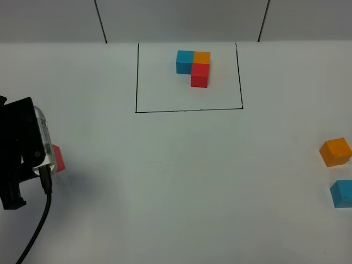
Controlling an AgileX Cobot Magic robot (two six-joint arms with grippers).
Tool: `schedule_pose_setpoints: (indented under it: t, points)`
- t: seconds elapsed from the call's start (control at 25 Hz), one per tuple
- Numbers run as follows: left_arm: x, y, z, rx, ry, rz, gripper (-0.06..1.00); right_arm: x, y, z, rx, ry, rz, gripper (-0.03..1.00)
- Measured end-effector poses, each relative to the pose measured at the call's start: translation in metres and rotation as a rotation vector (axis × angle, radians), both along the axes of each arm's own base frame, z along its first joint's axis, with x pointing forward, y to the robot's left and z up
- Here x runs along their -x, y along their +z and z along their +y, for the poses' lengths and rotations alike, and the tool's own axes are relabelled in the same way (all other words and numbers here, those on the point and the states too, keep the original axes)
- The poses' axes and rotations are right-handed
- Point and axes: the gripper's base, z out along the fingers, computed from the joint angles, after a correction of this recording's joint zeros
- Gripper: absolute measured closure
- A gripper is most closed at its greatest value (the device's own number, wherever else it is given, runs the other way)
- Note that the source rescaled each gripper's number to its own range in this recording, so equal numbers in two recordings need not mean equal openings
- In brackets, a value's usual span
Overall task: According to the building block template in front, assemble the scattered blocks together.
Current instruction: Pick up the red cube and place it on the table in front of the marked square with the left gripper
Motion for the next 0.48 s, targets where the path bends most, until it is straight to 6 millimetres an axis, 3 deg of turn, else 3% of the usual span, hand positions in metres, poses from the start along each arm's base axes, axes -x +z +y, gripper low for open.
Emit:
schedule_pose_setpoints:
  t: [0.48]
  points:
    - [-0.0018, 0.0024, -0.0043, 0.043, -0.027, -0.029, 0.39, 0.0000, 0.0000, 0.0000, 0.000, 0.000, 0.000, 0.96]
